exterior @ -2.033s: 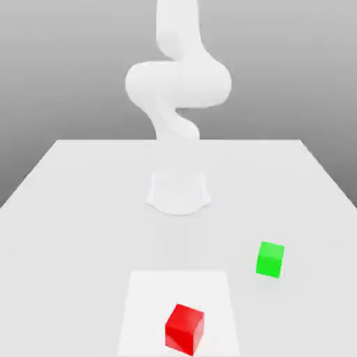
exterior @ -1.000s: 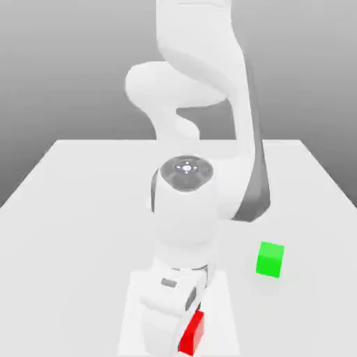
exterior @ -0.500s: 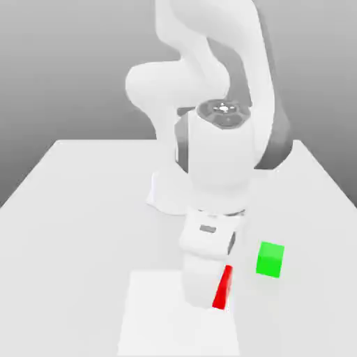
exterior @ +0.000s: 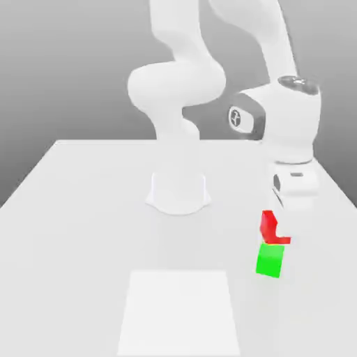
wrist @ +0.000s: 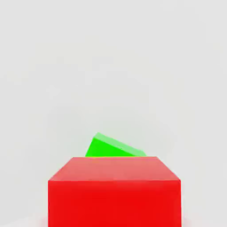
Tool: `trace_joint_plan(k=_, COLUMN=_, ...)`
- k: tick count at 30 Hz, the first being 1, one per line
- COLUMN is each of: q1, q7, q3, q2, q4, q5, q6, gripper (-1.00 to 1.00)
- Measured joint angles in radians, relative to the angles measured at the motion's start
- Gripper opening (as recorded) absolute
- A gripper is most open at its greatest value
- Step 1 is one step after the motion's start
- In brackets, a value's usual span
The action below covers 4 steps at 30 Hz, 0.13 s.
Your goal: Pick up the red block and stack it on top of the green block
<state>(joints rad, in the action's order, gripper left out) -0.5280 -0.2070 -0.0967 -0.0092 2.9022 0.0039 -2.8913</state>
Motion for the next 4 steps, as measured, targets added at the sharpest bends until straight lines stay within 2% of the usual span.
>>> trace_joint_plan(k=1, q1=0.001, q7=0.009, q3=0.003, q2=0.028, q4=-0.001, q5=-0.013, q6=-0.027, gripper=1.0)
trace_joint_plan(k=4, q1=0.004, q7=0.009, q3=0.003, q2=0.028, q4=-0.001, q5=-0.013, q6=-0.027, gripper=1.0)
